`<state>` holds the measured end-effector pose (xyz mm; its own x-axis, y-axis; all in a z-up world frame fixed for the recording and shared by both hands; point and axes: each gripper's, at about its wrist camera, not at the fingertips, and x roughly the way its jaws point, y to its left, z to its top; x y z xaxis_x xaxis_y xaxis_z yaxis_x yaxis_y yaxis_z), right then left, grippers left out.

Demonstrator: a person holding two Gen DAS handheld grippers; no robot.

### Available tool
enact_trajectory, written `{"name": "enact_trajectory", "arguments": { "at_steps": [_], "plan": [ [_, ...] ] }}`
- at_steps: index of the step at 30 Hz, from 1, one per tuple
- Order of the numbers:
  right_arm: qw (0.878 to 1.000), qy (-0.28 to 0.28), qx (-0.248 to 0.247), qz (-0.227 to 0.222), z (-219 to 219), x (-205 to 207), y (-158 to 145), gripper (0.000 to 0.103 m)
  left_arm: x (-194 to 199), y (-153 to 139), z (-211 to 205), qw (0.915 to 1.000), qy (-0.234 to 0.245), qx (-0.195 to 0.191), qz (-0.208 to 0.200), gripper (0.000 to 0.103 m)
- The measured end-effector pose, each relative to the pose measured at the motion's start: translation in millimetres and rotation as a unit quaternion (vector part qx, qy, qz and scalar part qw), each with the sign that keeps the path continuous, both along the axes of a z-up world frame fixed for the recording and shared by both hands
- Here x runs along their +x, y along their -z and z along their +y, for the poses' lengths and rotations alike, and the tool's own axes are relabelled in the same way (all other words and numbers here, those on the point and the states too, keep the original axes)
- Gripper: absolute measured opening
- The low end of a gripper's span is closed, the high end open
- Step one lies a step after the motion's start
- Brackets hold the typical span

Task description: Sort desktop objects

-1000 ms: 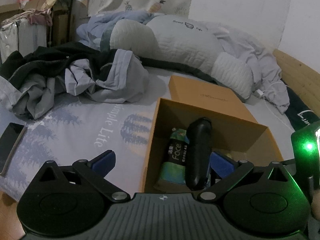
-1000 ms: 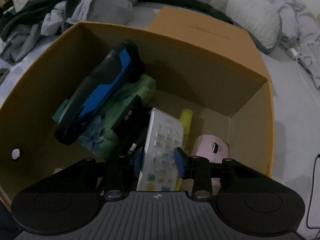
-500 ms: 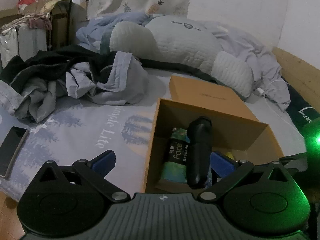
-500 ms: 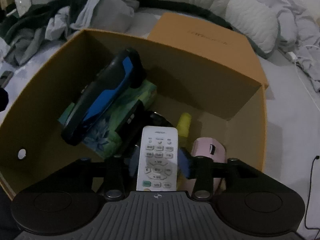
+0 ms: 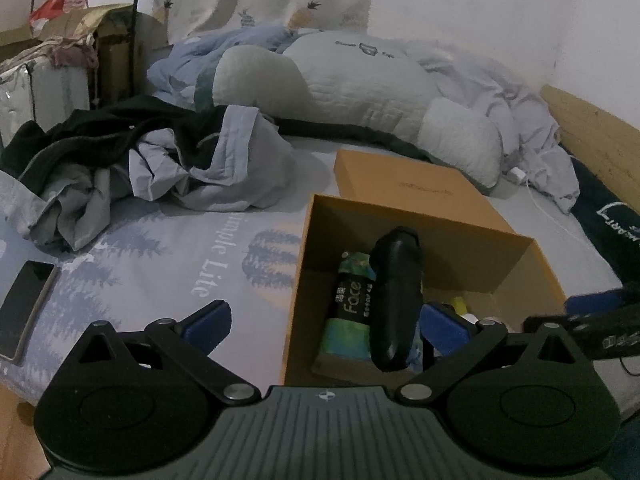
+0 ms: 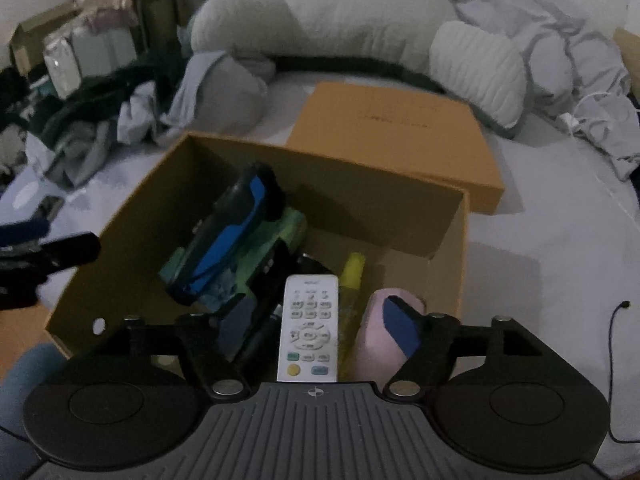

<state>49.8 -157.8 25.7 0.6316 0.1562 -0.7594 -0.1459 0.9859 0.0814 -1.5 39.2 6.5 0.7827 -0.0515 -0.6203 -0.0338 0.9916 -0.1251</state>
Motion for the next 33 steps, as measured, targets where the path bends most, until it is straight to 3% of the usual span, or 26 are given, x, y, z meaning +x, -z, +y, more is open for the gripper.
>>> {"name": "enact_trajectory", "arguments": {
  "at_steps": [3,9,21,29,33],
  "plan": [
    [1.0,0.0,0.007,-0.014,-8,-12,-11,0.091,-1,0,-3,1.0,0.003,0.004,-0.001,0.103],
    [0.998,-0.004,0.021,-0.057,-22,-43,-33,0.103,-5,-1,-9,0.9999,0.012,0.012,-0.001,0.103],
    [0.986,0.039,0.025,-0.157,-72,-92,-32,0.103,-16,0,-28,0.9987,0.045,0.025,-0.003,0.103],
    [0.97,0.036,0.023,-0.24,-89,-108,-36,0.103,-16,2,-38,0.9979,0.061,0.019,-0.014,0.103],
    [0.967,0.054,0.014,-0.25,-97,-110,-33,0.103,-15,5,-42,0.9975,0.066,0.019,-0.017,0.103]
  ]
}}
